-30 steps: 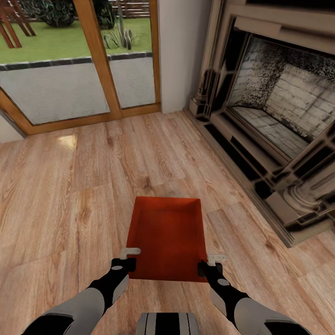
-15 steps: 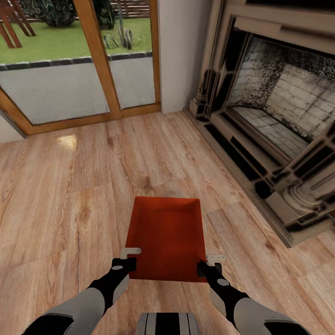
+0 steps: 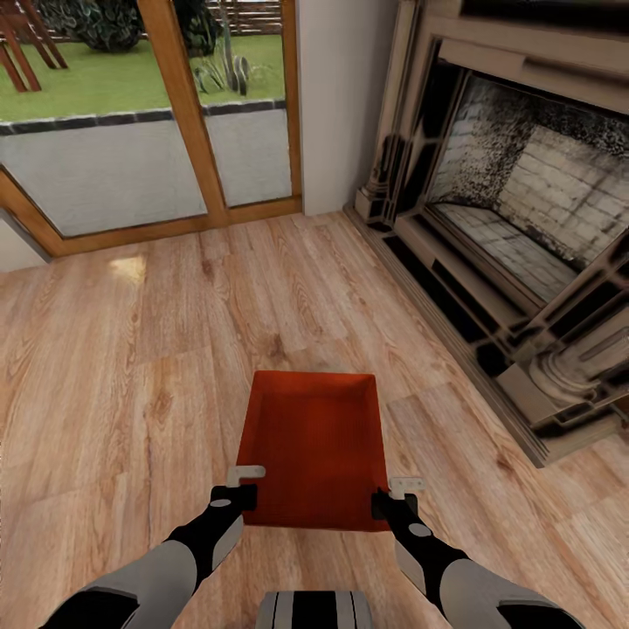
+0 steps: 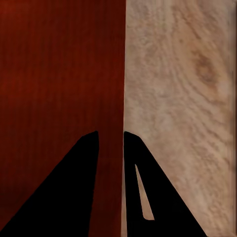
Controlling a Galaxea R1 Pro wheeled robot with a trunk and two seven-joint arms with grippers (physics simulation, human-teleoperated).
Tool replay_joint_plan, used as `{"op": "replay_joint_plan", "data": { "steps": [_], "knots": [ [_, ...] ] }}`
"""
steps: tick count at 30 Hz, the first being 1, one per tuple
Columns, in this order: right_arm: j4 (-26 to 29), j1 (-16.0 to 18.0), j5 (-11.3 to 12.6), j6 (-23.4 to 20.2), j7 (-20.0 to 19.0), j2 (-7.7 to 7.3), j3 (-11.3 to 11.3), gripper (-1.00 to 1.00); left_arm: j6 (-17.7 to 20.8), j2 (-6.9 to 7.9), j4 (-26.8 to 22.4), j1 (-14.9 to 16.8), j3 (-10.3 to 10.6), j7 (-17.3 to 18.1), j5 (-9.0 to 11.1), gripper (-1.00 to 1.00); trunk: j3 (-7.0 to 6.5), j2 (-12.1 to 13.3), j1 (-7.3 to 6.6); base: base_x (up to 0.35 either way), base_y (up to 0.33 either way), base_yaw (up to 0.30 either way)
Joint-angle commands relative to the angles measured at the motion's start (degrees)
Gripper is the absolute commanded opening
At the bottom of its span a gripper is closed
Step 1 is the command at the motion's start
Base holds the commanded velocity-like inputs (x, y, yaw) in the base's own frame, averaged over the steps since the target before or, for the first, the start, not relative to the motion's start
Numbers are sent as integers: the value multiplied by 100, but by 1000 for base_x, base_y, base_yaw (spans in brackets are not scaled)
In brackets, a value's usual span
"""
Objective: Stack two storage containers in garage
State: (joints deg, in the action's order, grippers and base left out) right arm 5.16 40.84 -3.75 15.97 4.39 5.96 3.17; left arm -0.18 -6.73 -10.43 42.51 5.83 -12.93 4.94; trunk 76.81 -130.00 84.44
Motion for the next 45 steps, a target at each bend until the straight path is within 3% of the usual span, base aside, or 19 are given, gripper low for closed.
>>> {"op": "replay_joint_plan", "data": {
  "steps": [1,7,8,45],
  "knots": [
    [-6,3,-20,20,36,2,35,-100,0,5,-3,3,15,-52,19,-100,-15,40,-23,0,0,0],
    [-6,3,-20,20,36,2,35,-100,0,5,-3,3,89,-52,136,-100,-123,281,-155,0,0,0],
    [-6,3,-20,20,36,2,35,-100,0,5,-3,3,-347,-52,-406,-100,-141,321,-177,0,0,0],
    [-6,3,-20,12,36,2,35,-100,0,5,-3,3,-352,-52,-406,-100,-805,1805,-990,0,0,0]
  ]
}}
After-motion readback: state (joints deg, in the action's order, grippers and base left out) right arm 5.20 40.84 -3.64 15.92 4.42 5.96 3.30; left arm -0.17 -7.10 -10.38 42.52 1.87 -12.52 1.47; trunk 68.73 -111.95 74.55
